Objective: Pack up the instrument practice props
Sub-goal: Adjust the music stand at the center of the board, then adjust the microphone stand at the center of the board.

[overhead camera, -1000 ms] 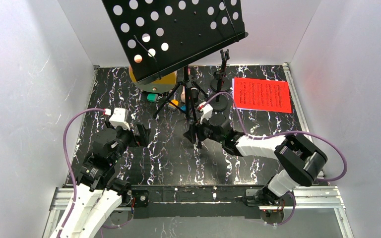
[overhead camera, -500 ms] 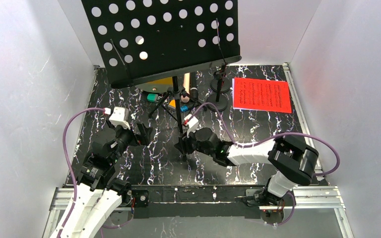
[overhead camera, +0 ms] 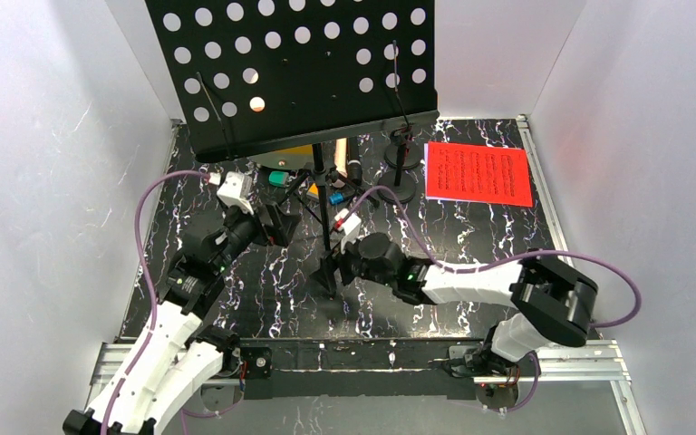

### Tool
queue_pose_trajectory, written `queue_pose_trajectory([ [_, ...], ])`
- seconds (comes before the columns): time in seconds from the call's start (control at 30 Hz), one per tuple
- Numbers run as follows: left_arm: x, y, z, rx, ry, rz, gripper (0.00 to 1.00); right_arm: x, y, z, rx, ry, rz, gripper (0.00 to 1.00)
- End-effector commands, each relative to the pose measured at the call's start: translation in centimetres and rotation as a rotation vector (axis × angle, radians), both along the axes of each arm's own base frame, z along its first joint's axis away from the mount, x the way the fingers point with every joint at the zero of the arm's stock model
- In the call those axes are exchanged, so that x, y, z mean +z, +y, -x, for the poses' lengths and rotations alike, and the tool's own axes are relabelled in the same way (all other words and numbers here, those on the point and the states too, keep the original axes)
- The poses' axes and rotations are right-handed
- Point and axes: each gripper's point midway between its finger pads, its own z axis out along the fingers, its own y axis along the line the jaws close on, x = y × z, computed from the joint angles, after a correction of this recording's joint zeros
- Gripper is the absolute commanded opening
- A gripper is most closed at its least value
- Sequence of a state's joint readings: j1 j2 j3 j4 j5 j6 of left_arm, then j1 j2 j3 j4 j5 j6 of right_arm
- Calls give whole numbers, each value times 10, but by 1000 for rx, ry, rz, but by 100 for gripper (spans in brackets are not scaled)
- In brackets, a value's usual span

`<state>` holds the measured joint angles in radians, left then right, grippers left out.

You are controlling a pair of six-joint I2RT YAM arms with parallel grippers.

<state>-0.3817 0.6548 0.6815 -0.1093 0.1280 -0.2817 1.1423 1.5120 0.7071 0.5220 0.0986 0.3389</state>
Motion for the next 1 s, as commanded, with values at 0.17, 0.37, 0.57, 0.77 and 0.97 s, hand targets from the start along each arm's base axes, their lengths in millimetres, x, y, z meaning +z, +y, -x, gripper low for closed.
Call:
queue_pose_trajectory([
  [0.17, 82, -42, -21, -188, -205, 148, 95, 85, -39, -29, 132, -44, -185, 84],
  [0.37, 105, -60, -37, -275, -254, 207, 93, 107, -82, -73, 62, 9, -272, 87],
  [0.57, 108, -71, -55, -314, -255, 227, 90, 90, -139, -130, -185, 91, -261, 89],
  [0.77, 110, -74, -65, -324, -269, 222, 90, 48, -176, -168, -366, 220, -276, 90],
  [0.97, 101, -70, -63, -321, -279, 181, 91, -5, -169, -193, -408, 377, -286, 92],
])
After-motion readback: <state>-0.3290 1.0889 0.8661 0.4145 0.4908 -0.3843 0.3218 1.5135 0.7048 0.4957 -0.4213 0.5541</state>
